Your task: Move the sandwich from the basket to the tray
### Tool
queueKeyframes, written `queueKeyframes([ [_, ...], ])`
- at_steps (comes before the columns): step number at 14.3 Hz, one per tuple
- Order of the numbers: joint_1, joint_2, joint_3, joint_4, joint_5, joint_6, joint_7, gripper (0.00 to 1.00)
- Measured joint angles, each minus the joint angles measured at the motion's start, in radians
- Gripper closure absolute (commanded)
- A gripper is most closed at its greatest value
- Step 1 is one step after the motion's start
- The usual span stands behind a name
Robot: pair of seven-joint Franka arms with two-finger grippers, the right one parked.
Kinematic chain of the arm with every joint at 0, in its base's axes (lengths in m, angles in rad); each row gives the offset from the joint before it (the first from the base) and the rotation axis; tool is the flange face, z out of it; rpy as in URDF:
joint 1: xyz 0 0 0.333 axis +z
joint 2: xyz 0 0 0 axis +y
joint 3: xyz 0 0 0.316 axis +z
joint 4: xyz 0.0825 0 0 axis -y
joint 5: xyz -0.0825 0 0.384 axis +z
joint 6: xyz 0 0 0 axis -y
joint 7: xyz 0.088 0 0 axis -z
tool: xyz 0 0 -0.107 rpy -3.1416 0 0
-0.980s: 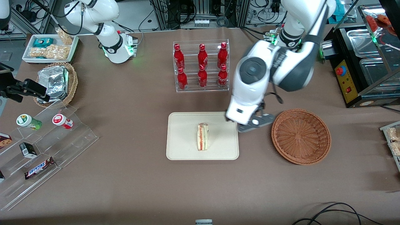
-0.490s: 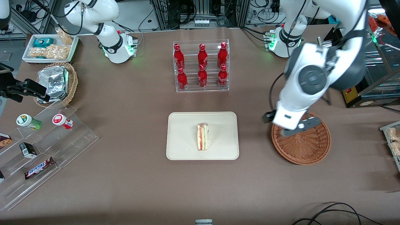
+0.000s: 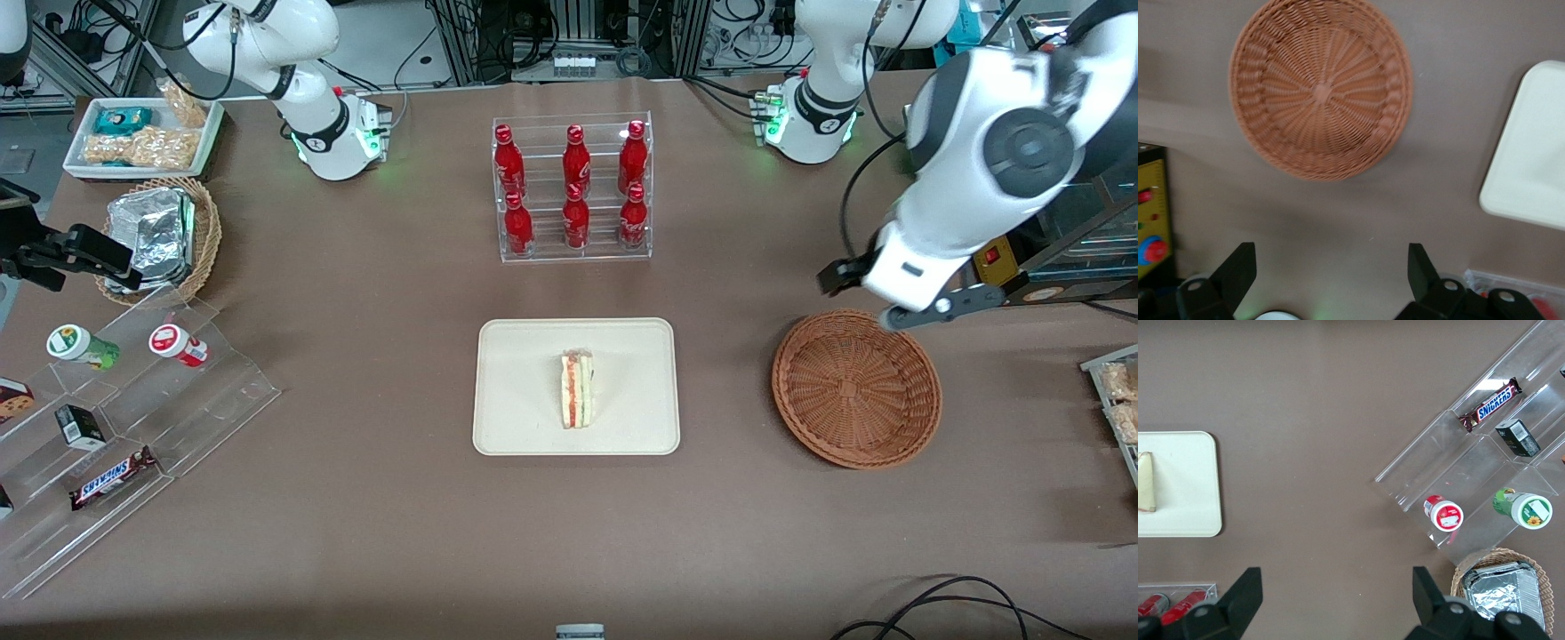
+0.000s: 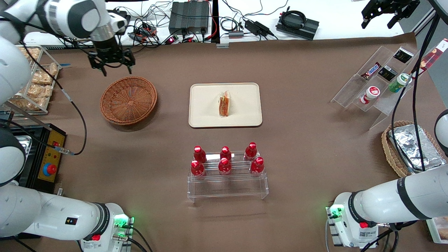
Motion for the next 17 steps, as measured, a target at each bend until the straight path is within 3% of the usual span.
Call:
queueKeyframes([
  [4, 0.145, -0.046, -0.071, 0.014, -0.001, -0.041, 0.187, 0.00],
  [8, 0.155, -0.046, -0.048, 0.109, -0.015, -0.061, 0.307, 0.00],
  [13, 0.153, -0.010, -0.025, 0.204, -0.021, -0.062, 0.320, 0.00],
  [17, 0.149, 0.014, 0.012, 0.247, -0.071, -0.097, 0.330, 0.00],
])
